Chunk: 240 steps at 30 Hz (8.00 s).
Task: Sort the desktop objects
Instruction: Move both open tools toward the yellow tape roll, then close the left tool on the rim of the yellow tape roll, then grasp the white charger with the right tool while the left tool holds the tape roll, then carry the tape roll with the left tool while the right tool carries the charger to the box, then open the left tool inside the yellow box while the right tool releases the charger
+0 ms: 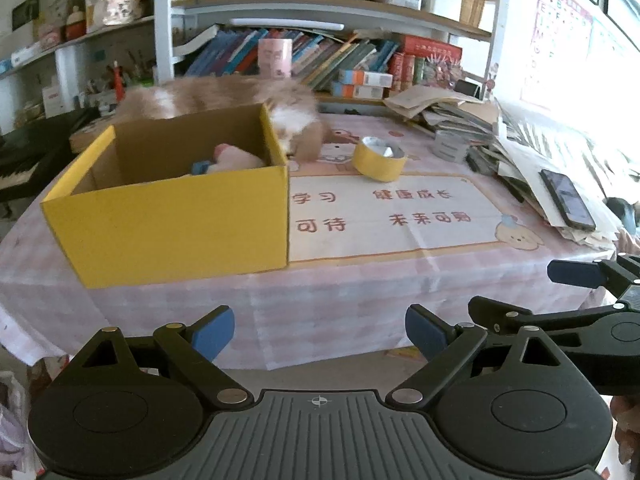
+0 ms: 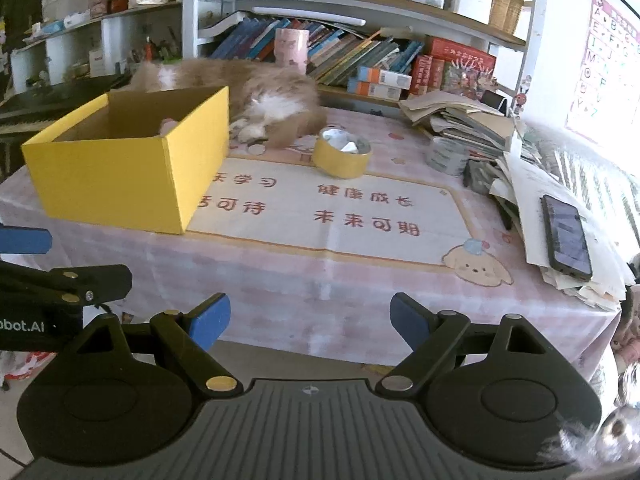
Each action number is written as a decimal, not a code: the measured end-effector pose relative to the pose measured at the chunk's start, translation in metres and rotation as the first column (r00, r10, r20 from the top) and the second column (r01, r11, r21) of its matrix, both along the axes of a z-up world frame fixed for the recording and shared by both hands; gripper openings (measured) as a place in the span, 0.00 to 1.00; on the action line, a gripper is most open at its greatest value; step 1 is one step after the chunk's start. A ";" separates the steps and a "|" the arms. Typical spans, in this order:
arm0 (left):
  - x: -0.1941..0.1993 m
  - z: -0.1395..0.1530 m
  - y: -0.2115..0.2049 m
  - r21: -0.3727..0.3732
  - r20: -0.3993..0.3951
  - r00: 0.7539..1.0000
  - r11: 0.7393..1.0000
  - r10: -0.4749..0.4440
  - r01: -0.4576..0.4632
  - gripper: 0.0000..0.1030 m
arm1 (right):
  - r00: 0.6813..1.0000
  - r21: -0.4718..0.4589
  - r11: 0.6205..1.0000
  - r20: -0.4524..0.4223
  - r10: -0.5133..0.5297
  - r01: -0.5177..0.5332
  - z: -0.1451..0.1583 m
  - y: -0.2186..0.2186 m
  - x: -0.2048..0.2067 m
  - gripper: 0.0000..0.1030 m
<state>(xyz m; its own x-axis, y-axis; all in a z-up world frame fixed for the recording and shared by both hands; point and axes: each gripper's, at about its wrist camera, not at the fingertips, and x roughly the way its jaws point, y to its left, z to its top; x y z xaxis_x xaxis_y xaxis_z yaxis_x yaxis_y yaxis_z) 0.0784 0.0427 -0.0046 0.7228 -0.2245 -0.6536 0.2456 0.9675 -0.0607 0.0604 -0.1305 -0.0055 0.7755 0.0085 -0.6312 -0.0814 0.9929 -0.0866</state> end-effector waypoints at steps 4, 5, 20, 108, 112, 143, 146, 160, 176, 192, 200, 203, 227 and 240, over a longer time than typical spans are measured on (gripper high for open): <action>0.010 -0.001 -0.012 0.006 -0.001 1.000 1.000 -0.020 0.020 0.92 | 1.000 0.010 1.000 -0.005 -0.016 0.016 -0.001 -0.011 0.008 0.84; 0.011 -0.001 -0.015 0.007 -0.001 1.000 1.000 -0.025 0.025 0.92 | 1.000 0.011 1.000 -0.004 -0.022 0.022 -0.001 -0.014 0.010 0.84; 0.054 -0.007 -0.062 0.018 -0.011 0.999 0.999 -0.037 0.038 0.92 | 0.999 0.016 0.999 -0.028 -0.035 0.035 -0.006 -0.060 0.055 0.84; 0.146 0.044 -0.121 -0.038 0.073 0.907 0.910 0.414 -0.412 0.85 | 0.791 0.168 0.789 -0.072 0.608 -0.592 -0.049 -0.079 0.301 0.76; 0.137 0.049 -0.123 -0.048 0.086 0.905 0.909 0.417 -0.414 0.85 | 0.779 0.162 0.783 -0.099 0.619 -0.601 -0.058 -0.064 0.311 0.56; 0.106 0.055 -0.116 -0.132 0.145 0.950 0.957 0.277 -0.259 0.85 | 0.888 0.237 0.865 -0.019 0.459 -0.442 0.009 -0.137 0.230 0.40; 0.099 0.055 -0.110 -0.144 0.151 0.956 0.963 0.250 -0.228 0.85 | 0.897 0.243 0.871 -0.012 0.443 -0.427 0.018 -0.139 0.216 0.40; 0.069 0.056 -0.056 -0.189 0.157 0.977 0.976 0.142 -0.111 0.85 | 0.934 0.241 0.911 -0.041 0.354 -0.335 0.038 -0.111 0.147 0.40; 0.009 0.039 0.028 -0.190 0.097 0.982 0.971 0.164 -0.143 0.85 | 0.925 0.192 0.913 -0.053 0.376 -0.360 0.035 -0.018 0.075 0.40; -0.040 0.036 0.092 -0.180 0.085 0.970 0.961 0.228 -0.210 0.85 | 0.897 0.207 0.884 -0.061 0.439 -0.419 0.030 0.052 0.031 0.40; -0.046 0.040 0.110 -0.193 0.094 0.956 0.947 0.278 -0.256 0.85 | 0.881 0.205 0.869 -0.053 0.470 -0.451 0.033 0.074 0.023 0.40; -0.041 0.040 0.112 -0.200 0.097 0.953 0.944 0.286 -0.263 0.85 | 0.872 0.202 0.860 -0.049 0.486 -0.468 0.036 0.080 0.024 0.40; 0.100 0.059 0.115 -0.099 0.216 0.923 0.948 0.317 -0.302 0.85 | 0.799 0.156 0.784 0.086 0.595 -0.601 0.059 0.118 0.158 0.40; 0.203 0.016 0.123 0.022 0.046 0.935 0.935 0.352 -0.353 0.85 | 0.686 0.028 0.688 -0.054 0.726 -0.726 0.010 0.168 0.242 0.41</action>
